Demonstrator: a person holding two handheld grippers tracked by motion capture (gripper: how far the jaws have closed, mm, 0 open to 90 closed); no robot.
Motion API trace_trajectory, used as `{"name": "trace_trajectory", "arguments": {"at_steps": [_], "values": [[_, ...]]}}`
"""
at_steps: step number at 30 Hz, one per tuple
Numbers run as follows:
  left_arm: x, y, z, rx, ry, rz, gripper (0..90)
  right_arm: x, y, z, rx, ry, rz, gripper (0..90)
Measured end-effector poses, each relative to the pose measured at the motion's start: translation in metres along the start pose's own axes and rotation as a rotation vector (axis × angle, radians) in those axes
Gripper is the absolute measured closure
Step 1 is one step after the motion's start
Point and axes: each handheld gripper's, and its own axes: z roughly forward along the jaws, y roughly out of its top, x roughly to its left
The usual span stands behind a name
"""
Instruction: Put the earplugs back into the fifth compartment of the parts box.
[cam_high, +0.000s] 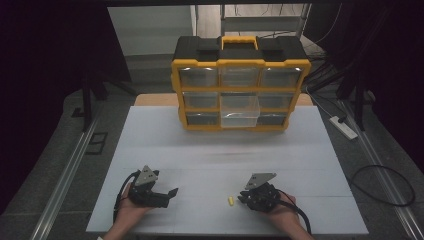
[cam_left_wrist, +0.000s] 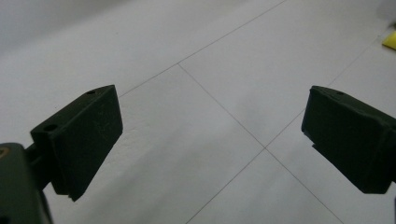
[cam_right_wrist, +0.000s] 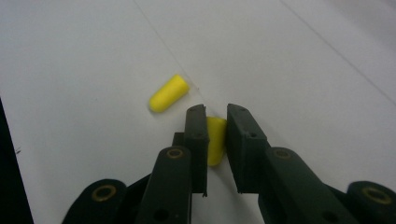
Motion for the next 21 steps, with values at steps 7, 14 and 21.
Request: {"name": "trace_trajectory", "arguments": {"at_steps": [7,14,21], "values": [[0.000,0.000,0.000,0.001,0.000,0.001,5.1,-0.003,0.002,-0.009,-0.056,0.001,0.006,80.3],[0.000,0.000,0.000,0.003,0.002,0.002,5.1,-0.006,0.004,-0.016,-0.114,-0.011,0.009,80.3],[0.000,0.000,0.001,0.004,0.006,0.005,5.1,-0.013,0.014,-0.030,-0.191,-0.020,0.031,80.2]]}}
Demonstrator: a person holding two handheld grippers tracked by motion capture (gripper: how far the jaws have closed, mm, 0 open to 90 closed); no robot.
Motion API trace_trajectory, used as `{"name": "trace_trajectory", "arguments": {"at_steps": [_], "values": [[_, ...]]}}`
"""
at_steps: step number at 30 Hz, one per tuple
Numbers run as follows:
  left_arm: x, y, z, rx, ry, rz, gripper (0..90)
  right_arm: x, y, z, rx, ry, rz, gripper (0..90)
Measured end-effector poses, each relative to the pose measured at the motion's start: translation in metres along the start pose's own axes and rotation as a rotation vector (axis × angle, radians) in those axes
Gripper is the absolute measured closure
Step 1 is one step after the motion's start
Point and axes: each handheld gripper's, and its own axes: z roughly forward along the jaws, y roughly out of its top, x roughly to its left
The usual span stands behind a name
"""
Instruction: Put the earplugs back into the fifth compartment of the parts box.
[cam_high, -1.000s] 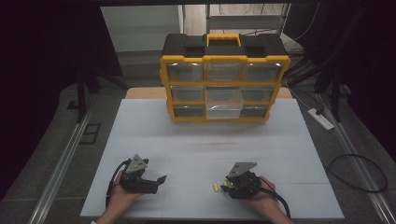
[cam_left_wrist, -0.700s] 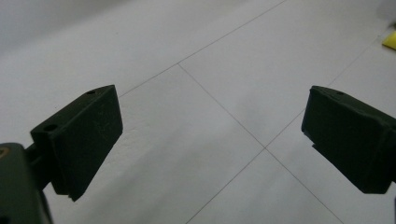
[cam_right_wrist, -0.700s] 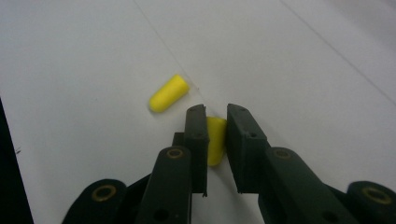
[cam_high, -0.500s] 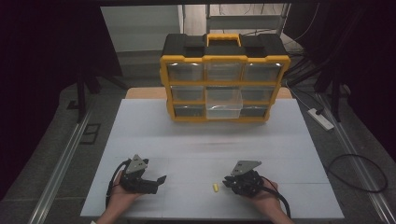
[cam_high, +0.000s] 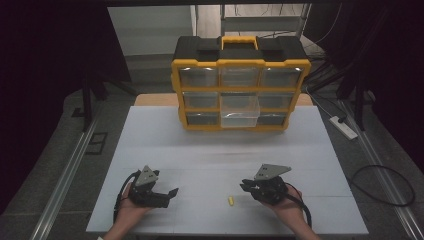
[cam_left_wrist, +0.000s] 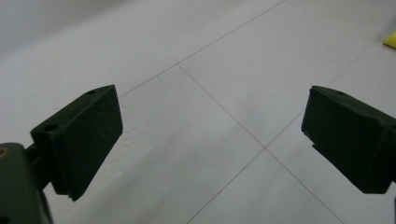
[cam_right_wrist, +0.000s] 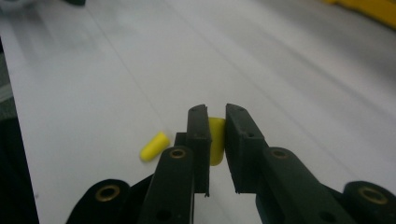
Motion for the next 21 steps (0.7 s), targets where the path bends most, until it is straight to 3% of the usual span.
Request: {"name": "trace_trajectory", "arguments": {"at_steps": [7,21], "values": [[0.000,0.000,0.000,0.003,-0.001,0.001,5.2,-0.007,0.010,-0.011,-0.105,-0.003,0.026,80.0],[-0.001,0.000,0.001,0.003,-0.001,0.002,5.2,-0.014,0.028,-0.022,-0.188,-0.003,0.039,80.0]]}}
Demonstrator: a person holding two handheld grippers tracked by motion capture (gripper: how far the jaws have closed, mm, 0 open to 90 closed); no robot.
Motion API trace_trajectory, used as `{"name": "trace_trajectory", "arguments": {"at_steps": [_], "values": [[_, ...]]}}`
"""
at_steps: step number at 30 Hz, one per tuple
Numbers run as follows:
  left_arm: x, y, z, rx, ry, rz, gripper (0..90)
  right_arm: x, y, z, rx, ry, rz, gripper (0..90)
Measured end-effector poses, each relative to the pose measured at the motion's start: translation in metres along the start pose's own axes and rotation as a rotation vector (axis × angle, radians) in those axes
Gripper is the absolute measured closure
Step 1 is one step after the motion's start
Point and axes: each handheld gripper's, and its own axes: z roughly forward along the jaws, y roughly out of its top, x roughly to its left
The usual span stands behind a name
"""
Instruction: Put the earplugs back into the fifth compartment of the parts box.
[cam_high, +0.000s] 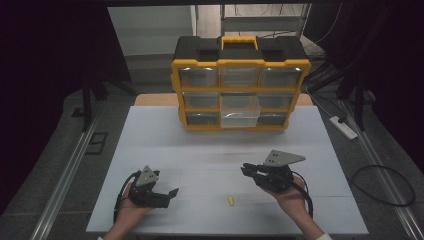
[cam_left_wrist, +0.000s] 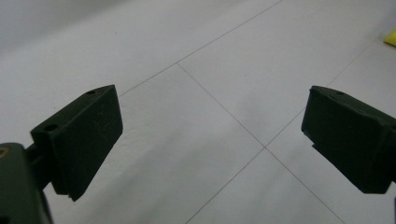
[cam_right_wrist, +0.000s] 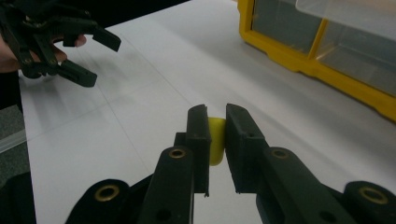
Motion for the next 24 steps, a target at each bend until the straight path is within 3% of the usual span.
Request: {"name": "trace_trajectory", "arguments": {"at_steps": [24], "values": [[0.000,-0.001,-0.002,-0.017,0.012,-0.003,5.4,-0.011,0.040,-0.010,-0.114,-0.023,-0.026,79.8]]}}
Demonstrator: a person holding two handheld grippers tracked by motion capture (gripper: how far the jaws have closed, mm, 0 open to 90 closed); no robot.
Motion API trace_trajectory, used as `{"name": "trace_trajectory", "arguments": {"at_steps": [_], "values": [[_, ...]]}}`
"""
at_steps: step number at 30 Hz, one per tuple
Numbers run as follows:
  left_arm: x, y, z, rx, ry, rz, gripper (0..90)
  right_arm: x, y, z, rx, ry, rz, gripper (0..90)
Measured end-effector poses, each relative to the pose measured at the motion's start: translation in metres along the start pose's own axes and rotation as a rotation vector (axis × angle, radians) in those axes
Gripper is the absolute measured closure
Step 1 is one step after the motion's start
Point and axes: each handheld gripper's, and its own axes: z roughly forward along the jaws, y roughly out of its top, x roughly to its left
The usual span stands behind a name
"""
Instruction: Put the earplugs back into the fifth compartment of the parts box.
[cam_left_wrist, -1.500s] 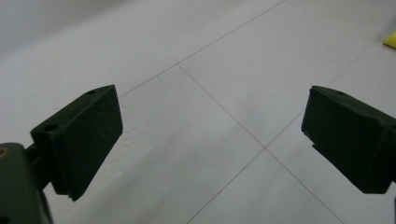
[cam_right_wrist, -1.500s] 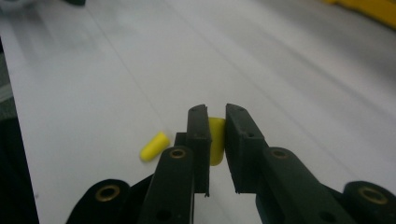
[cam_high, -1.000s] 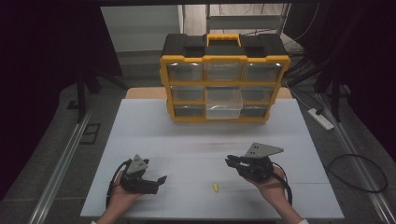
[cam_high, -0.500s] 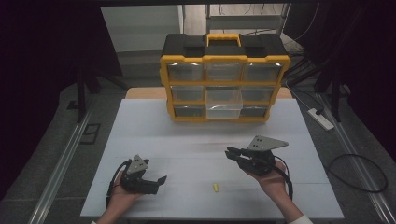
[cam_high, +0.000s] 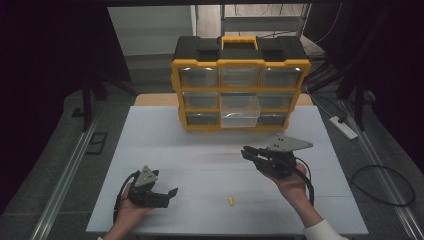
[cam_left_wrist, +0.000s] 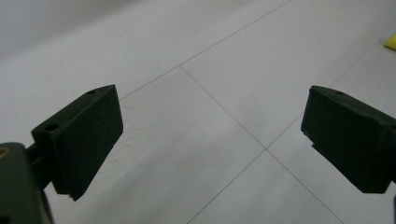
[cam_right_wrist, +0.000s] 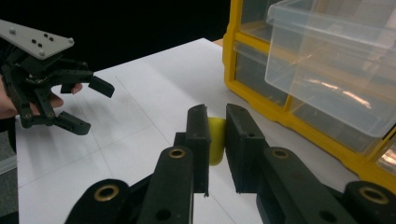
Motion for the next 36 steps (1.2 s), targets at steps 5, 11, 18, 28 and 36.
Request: {"name": "trace_trajectory", "arguments": {"at_steps": [5,11,18,28,36], "values": [[0.000,0.000,0.000,-0.008,0.001,-0.002,5.6,-0.006,0.006,0.000,-0.015,-0.003,0.015,79.8],[-0.001,0.000,0.000,-0.007,0.002,0.000,5.6,-0.013,0.016,-0.002,-0.044,-0.004,0.040,79.8],[-0.001,0.000,0.000,-0.008,0.003,0.001,5.7,-0.020,0.032,0.000,-0.059,-0.019,0.038,79.8],[-0.001,0.000,0.000,-0.008,0.002,0.000,5.7,-0.041,0.061,0.012,-0.093,-0.048,0.053,79.7],[-0.001,0.000,0.000,-0.006,-0.002,0.003,5.7,-0.056,0.082,0.030,-0.091,-0.082,0.061,79.5]]}}
